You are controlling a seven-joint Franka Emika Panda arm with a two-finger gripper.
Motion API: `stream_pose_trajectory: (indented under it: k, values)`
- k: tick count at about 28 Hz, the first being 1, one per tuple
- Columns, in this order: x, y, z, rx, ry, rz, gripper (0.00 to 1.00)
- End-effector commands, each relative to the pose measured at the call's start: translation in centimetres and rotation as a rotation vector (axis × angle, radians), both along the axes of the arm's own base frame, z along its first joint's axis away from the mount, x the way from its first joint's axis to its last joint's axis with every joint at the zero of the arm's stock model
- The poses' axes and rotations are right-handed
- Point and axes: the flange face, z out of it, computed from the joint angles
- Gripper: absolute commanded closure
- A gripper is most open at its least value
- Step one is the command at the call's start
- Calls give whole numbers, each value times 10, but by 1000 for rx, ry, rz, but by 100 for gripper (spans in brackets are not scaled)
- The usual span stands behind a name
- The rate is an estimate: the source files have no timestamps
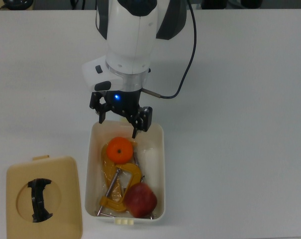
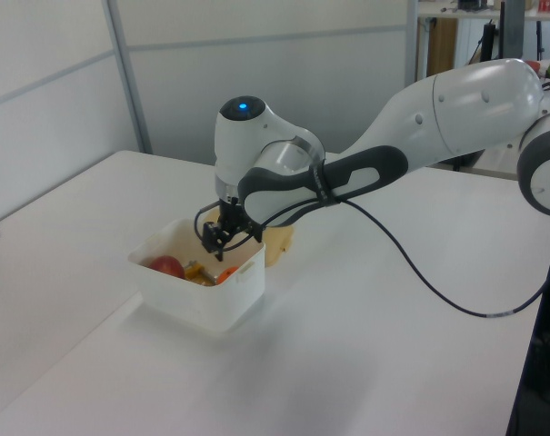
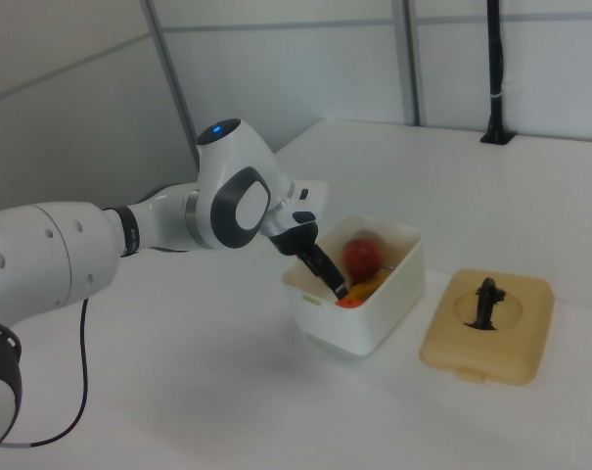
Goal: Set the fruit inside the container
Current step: 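Release the apple into the container and raise the gripper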
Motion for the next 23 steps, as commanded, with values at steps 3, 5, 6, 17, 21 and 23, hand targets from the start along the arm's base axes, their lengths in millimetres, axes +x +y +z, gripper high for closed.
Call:
stream_pose_trajectory:
  k: [3,5,6,17,21,23]
  values:
    - [-37,-31,29,24,224,188,0]
    - [-45,-40,38,29,264,226,0]
    - [-50,-46,45,30,280,241,0]
    - [-102,-99,113,29,378,380,0]
    - [-107,-110,122,29,370,378,0]
    - [-108,-111,123,29,368,377,0]
